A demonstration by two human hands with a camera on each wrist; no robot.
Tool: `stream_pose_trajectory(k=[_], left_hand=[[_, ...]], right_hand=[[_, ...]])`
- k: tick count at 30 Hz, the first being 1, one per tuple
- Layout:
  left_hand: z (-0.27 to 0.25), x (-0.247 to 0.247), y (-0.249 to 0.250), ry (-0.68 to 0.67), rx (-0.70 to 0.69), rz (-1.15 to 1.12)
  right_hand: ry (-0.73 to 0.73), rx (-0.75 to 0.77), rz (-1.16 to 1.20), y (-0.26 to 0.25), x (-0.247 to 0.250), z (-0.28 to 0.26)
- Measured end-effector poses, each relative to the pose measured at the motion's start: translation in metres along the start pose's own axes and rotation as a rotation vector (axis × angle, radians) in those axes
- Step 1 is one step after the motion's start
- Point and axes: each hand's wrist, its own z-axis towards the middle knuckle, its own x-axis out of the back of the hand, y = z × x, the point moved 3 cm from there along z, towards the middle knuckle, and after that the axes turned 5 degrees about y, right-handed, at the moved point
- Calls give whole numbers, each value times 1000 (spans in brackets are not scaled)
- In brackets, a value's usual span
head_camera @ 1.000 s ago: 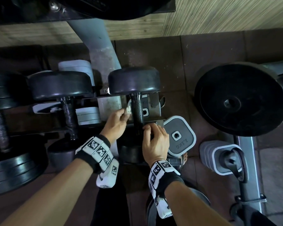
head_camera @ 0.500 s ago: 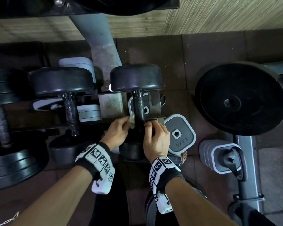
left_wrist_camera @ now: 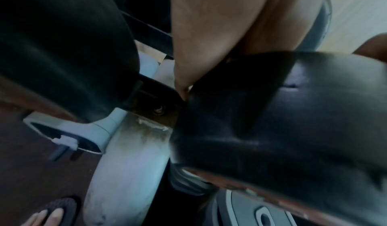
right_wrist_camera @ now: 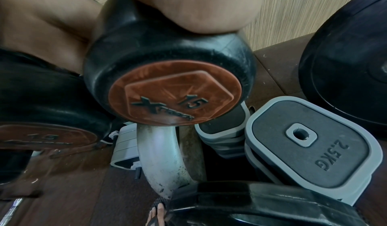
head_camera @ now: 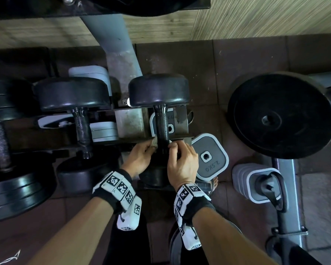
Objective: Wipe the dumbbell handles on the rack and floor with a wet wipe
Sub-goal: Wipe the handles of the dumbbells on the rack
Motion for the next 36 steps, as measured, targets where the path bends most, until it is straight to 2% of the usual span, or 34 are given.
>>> stream_pose_trajectory(k=[5, 8, 12, 14, 19, 24, 29, 33, 36], left_hand=[[0, 12, 0, -12, 6, -40], [25, 23, 24, 98, -56, -73], [48, 23, 46, 195, -133, 54], [46, 20, 37, 164, -105, 40], [19, 2, 0, -14, -21, 60], [21, 4, -1, -35, -6, 67], [57, 28, 32, 210, -66, -90], [43, 14, 29, 121, -67, -25], [21, 0, 7, 17, 21, 13]], right_hand=[[0, 0, -6, -1, 1, 0], [13, -3, -4, -1, 2, 0], [11, 2, -2, -2, 3, 0], [12, -1, -1, -2, 3, 0], [6, 7, -3, -2, 2, 0], [-2, 5, 5, 0, 1, 0], [-8, 4, 14, 1, 0, 0], [-10, 10, 8, 1, 0, 1], [-9, 25, 10, 2, 0, 1]])
